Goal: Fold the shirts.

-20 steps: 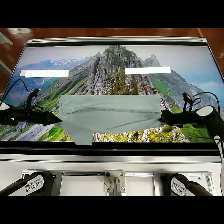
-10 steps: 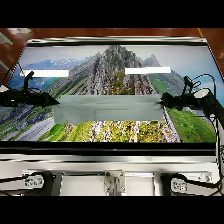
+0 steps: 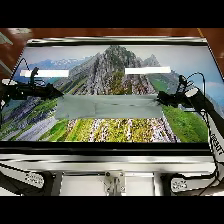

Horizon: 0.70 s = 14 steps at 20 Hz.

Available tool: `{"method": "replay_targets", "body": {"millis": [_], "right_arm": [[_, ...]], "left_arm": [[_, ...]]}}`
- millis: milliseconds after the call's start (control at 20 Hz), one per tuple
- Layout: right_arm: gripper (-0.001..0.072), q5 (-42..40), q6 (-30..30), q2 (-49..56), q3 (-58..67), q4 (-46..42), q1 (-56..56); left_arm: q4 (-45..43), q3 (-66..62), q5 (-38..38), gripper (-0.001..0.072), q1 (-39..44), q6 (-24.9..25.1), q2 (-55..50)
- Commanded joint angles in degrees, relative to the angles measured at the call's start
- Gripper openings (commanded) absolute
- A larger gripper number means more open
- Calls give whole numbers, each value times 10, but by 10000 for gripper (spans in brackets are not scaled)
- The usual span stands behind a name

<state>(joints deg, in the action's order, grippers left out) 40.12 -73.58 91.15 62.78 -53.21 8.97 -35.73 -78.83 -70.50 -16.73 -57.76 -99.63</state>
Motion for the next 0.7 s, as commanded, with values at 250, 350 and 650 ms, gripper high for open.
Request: {"method": "replay_targets", "body": {"millis": [250,350,650], "right_arm": [[590,4,24,-14,1,-55,14],[679,24,-1,-14,1,-52,41],[679,106,47,51,1,116,72]], "left_arm": [[8,-18,-77,415,-14,-15,-16],[16,-30,-116,414,-22,-19,-10],[19,-33,-125,393,-14,-20,40]]}}
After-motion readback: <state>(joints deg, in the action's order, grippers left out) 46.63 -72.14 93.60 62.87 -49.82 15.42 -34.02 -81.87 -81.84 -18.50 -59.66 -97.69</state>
